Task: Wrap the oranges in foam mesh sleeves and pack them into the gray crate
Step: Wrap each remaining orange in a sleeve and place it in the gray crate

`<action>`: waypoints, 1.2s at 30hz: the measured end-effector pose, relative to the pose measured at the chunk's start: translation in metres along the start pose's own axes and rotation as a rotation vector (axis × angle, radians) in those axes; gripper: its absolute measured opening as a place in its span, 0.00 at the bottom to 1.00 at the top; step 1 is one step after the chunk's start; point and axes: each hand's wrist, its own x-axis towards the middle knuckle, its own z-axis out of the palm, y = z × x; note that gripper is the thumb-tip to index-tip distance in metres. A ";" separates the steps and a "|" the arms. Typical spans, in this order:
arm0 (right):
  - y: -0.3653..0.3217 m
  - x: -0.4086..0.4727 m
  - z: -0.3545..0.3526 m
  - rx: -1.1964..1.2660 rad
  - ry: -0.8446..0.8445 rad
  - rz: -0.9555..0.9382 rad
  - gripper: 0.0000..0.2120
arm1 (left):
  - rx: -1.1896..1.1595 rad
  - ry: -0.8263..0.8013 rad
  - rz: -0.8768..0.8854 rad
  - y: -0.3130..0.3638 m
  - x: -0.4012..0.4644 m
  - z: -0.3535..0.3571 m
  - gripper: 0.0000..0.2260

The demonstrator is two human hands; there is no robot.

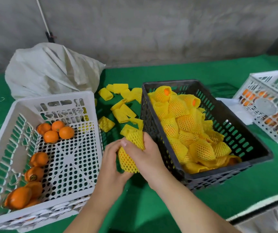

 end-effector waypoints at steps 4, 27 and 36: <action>0.011 -0.008 0.002 0.090 0.004 0.025 0.36 | -0.007 0.063 -0.050 -0.004 0.000 0.012 0.50; 0.021 0.007 -0.140 -1.434 0.175 -0.019 0.42 | 0.329 -0.417 -0.518 -0.091 0.022 -0.089 0.18; 0.016 0.027 -0.089 -1.422 0.190 -0.146 0.47 | 0.360 -0.398 -0.460 -0.073 0.022 -0.094 0.22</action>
